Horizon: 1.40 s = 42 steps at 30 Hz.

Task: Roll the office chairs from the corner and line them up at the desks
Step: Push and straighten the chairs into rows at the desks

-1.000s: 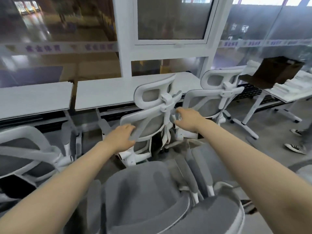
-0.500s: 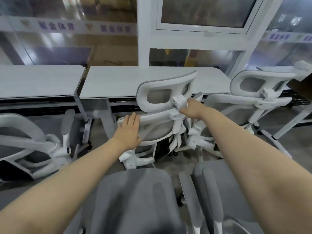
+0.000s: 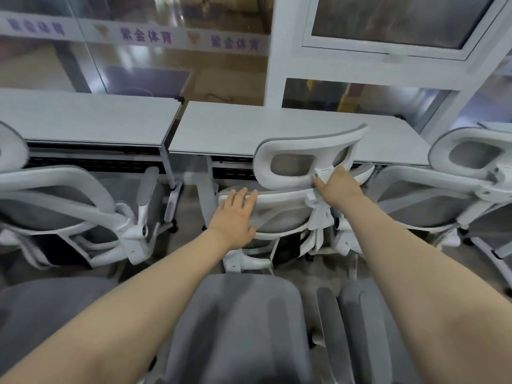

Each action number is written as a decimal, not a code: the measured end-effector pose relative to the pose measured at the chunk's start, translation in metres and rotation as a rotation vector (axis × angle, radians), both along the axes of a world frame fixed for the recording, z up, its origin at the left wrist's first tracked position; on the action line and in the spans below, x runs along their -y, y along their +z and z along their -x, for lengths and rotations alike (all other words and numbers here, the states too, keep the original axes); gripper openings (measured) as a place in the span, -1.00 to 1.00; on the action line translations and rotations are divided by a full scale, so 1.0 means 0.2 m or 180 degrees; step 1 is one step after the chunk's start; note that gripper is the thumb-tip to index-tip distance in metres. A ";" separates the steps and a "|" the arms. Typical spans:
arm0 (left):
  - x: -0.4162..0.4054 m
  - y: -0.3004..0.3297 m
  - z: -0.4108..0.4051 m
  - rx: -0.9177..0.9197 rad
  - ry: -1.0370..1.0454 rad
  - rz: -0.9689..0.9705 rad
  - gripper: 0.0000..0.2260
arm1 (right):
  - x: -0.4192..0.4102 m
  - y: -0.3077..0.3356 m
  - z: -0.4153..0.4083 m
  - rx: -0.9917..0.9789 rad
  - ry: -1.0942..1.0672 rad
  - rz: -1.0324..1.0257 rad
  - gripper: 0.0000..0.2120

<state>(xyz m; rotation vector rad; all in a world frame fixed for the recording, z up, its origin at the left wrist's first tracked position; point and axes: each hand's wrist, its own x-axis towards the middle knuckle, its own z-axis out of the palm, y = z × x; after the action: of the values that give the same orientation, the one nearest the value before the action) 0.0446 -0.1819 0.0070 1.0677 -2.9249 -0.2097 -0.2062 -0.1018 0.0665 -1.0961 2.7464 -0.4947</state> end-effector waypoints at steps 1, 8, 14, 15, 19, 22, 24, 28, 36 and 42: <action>0.02 0.00 -0.02 0.0033 0.0005 0.0030 -0.26 | 0.01 0.00 -0.02 -0.0022 0.0017 -0.0031 -0.38; 0.19 0.01 -0.16 0.0008 0.0239 -0.0092 -0.29 | 0.11 -0.02 -0.20 -0.0139 0.0217 -0.0378 -0.30; 0.39 0.05 -0.20 -0.0229 0.0387 -0.0558 -0.35 | 0.23 -0.08 -0.33 -0.0220 0.0081 -0.0625 -0.29; 0.41 0.05 -0.20 -0.0244 0.0409 -0.0569 -0.36 | 0.24 -0.09 -0.34 -0.0211 0.0067 -0.0621 -0.32; 0.49 0.06 -0.17 -0.0376 0.0454 -0.0616 -0.43 | 0.28 -0.08 -0.36 -0.0102 -0.0019 -0.0521 -0.35; 0.53 0.06 -0.16 -0.0429 0.0558 -0.0638 -0.47 | 0.31 -0.09 -0.38 -0.0064 0.0043 -0.0404 -0.36; 0.55 0.05 -0.17 -0.0455 0.0630 -0.0632 -0.48 | 0.34 -0.11 -0.39 -0.0034 0.0075 -0.0342 -0.37; 0.58 0.04 -0.21 -0.0490 0.0661 -0.0706 -0.53 | 0.38 -0.11 -0.44 -0.0125 0.0110 -0.0358 -0.36; 0.58 0.05 -0.17 -0.0578 0.0660 -0.0676 -0.66 | 0.30 -0.11 -0.43 -0.0159 0.0081 -0.0426 -0.42; 0.51 0.05 -0.13 -0.0640 0.0693 -0.0643 -0.69 | 0.23 -0.10 -0.42 -0.0159 0.0026 -0.0438 -0.40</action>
<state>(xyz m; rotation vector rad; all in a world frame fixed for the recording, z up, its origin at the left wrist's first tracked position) 0.0713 -0.2842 0.0164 1.2960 -2.6290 -0.5791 -0.1226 -0.1474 0.0459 -1.0999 2.7694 -0.2761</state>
